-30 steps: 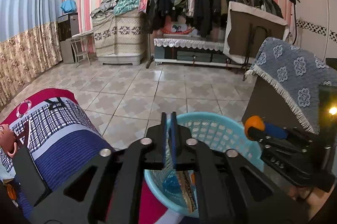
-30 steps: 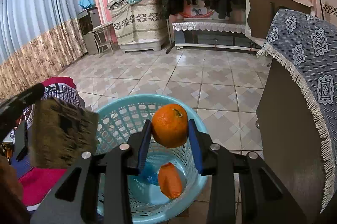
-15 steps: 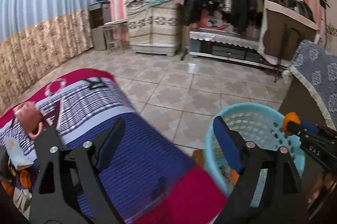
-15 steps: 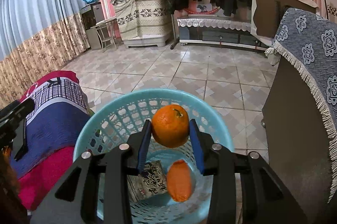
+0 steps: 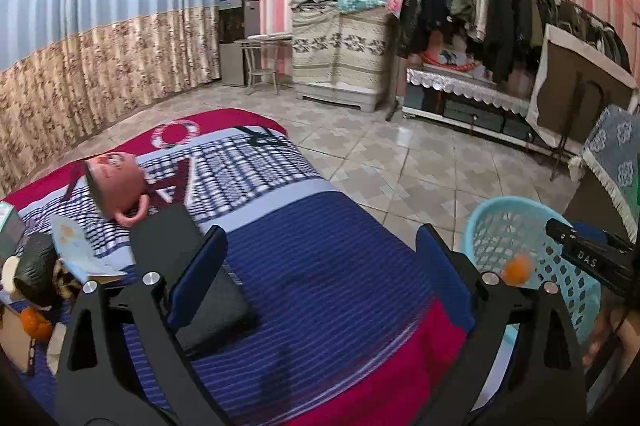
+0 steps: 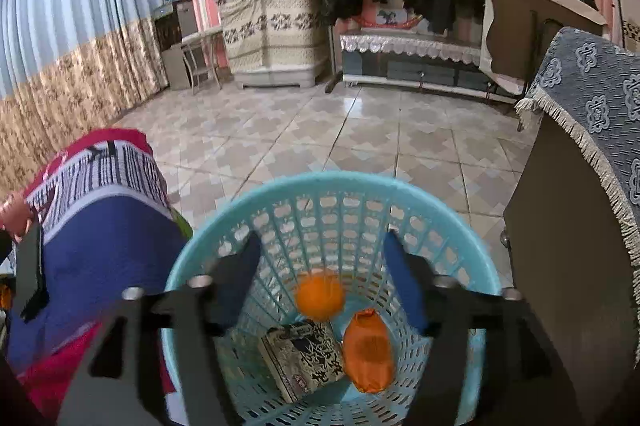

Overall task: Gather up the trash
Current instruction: 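Carry the packet and orange to the basket and open both tools, then move both tools back toward the remaining items on the bed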

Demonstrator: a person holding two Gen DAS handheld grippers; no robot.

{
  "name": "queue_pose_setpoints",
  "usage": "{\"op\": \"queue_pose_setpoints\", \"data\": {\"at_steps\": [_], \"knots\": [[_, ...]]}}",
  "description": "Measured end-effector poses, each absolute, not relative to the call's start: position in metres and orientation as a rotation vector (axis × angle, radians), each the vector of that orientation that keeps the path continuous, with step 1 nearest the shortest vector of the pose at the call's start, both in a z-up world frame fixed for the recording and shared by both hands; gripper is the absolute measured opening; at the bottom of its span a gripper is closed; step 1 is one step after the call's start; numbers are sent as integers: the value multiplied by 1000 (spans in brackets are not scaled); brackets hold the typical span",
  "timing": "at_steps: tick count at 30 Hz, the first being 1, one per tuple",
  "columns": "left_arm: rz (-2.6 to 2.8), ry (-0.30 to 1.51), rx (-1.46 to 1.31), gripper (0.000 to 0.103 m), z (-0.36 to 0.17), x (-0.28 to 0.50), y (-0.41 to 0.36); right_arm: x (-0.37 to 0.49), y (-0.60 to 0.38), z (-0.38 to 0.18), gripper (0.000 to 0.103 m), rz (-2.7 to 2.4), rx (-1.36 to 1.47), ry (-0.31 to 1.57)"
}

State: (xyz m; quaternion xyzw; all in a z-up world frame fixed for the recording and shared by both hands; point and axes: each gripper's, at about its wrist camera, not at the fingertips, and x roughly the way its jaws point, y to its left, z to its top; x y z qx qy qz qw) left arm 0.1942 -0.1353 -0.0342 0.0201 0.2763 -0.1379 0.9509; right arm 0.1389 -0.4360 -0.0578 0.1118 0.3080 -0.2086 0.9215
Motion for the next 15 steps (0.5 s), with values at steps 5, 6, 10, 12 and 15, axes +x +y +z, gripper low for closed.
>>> {"op": "queue_pose_setpoints", "data": {"at_steps": [5, 6, 10, 12, 15], "knots": [[-235, 521, 12, 95, -17, 184, -101, 135, -427, -44, 74, -428, 216, 592], [-226, 514, 7, 95, -13, 182, -94, 135, -424, -42, 74, -424, 209, 590], [-182, 494, -10, 97, -4, 172, -67, 136, -410, -34, 86, -410, 173, 567], [-157, 491, -10, 97, -1, 167, -51, 136, -402, -30, 86, -391, 156, 562], [-120, 495, -12, 97, 2, 162, -30, 137, -389, -24, 86, -356, 132, 549]]}}
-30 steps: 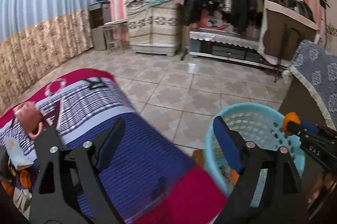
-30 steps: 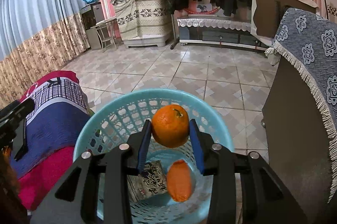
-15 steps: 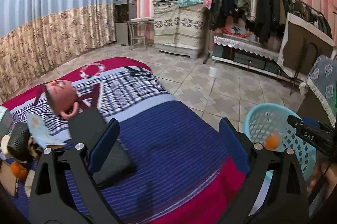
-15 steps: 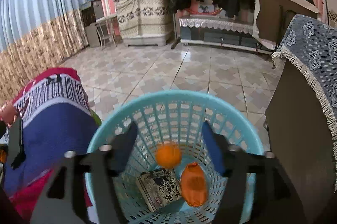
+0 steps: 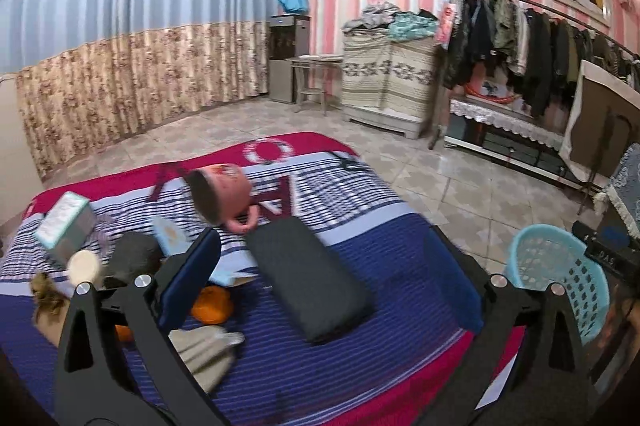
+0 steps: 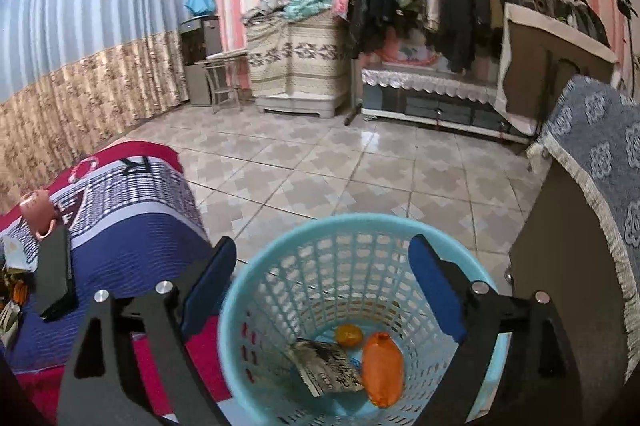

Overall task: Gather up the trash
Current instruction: 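Move both tools back toward the remaining items on the bed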

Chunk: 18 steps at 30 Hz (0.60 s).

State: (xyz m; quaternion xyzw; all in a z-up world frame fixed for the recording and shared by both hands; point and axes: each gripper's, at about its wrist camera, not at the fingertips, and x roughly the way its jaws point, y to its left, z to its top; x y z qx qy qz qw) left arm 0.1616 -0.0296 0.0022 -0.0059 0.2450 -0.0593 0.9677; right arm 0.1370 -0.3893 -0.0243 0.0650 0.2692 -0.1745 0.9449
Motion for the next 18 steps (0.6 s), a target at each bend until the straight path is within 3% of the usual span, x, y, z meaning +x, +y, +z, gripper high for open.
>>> {"op": "queue_pose_setpoints", "data": {"at_steps": [7, 18], "knots": [[-41, 494, -9, 97, 1, 142, 22, 140, -349, -15, 86, -244, 144, 533], [109, 549, -45, 97, -22, 119, 104, 149, -242, -9, 86, -89, -62, 518]]}}
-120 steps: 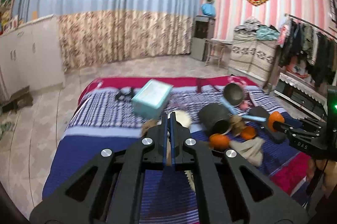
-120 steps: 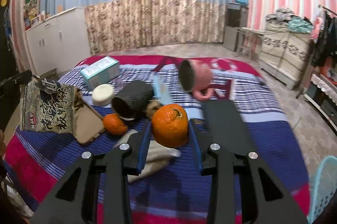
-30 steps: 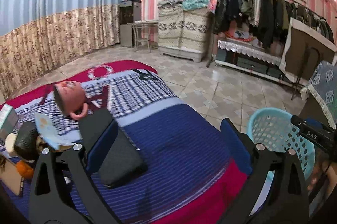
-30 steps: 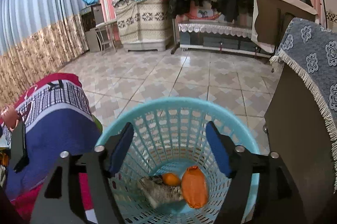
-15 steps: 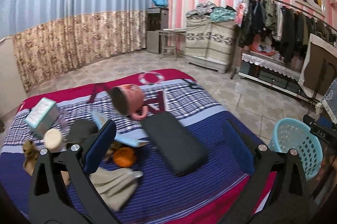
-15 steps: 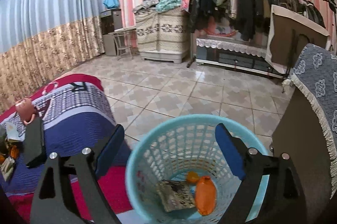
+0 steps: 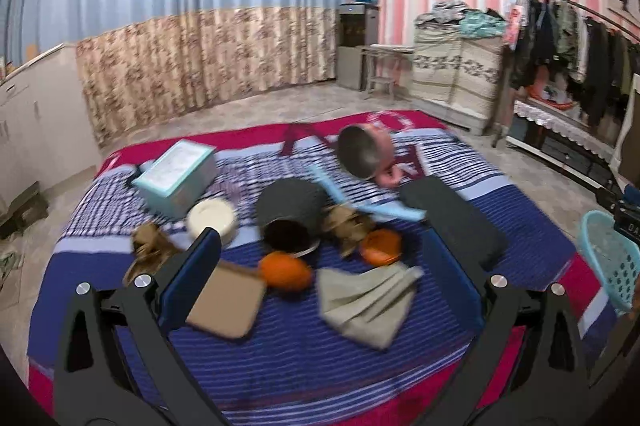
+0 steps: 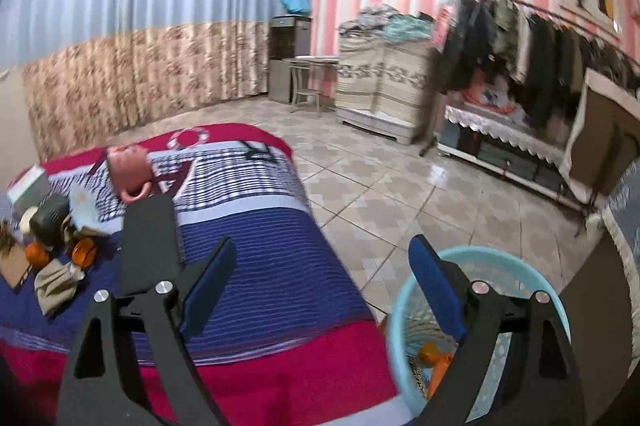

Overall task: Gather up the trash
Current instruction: 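Move both tools back toward the remaining items on the bed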

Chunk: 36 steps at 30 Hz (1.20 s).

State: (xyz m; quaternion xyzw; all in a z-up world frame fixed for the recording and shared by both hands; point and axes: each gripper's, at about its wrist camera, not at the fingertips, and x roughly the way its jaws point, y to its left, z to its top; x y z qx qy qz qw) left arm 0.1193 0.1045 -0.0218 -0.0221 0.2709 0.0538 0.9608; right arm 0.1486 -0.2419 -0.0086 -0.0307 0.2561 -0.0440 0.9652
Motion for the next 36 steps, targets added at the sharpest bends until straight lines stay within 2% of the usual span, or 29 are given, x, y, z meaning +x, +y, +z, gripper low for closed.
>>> {"op": "queue_pose_setpoints", "data": {"at_steps": [19, 36], "knots": [[214, 612, -124, 97, -61, 110, 187, 148, -146, -32, 86, 113, -145, 581], [273, 675, -143, 97, -89, 104, 225, 157, -88, -58, 86, 254, -134, 669]]}}
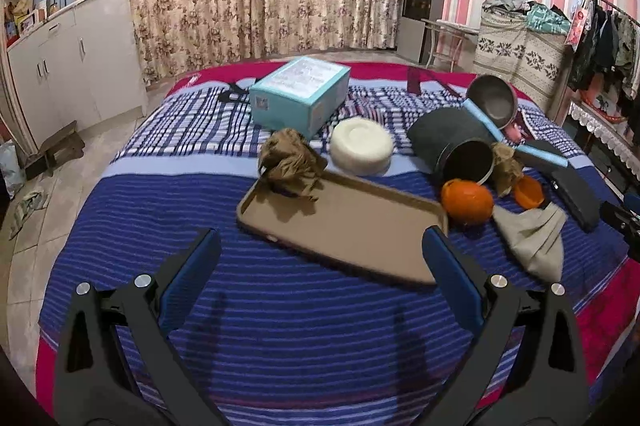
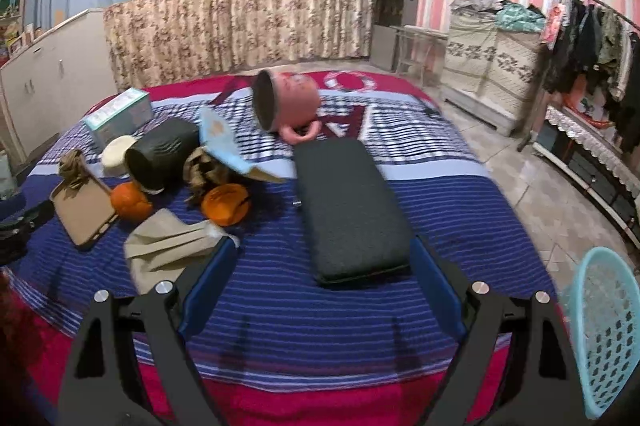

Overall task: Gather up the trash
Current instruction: 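Move both tools back toward the remaining items on the bed, then grasp the orange with the left tool while the right tool grasps the beige cloth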

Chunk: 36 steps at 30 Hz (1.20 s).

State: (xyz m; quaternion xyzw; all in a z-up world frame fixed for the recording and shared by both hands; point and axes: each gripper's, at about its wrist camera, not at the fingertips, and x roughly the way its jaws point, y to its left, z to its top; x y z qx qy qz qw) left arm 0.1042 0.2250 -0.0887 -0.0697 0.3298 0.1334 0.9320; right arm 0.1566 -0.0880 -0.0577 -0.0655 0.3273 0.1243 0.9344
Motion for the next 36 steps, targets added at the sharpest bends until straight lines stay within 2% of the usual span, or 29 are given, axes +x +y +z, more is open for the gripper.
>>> {"op": "queue_pose_setpoints", "data": {"at_steps": [12, 14, 16, 18, 19, 22, 27, 36], "knots": [[306, 683, -92, 97, -91, 95, 238, 167, -20, -83, 85, 417, -172, 776], [307, 693, -90, 97, -91, 96, 238, 171, -16, -91, 74, 444, -168, 806], [294, 704, -101, 97, -91, 99, 237, 171, -16, -94, 51, 501, -130, 825], [290, 707, -110, 97, -91, 101, 235, 168, -16, -92, 45, 519, -120, 812], [289, 704, -108, 97, -90, 102, 231, 167, -17, -90, 37, 532, -113, 802], [274, 700, -100, 97, -88, 105, 221, 163, -25, -83, 22, 547, -100, 784], [239, 706, -88, 97, -88, 116, 200, 160, -50, -63, 14, 532, -70, 734], [162, 729, -101, 97, -88, 146, 159, 158, -103, -44, 13, 443, -61, 681]]}}
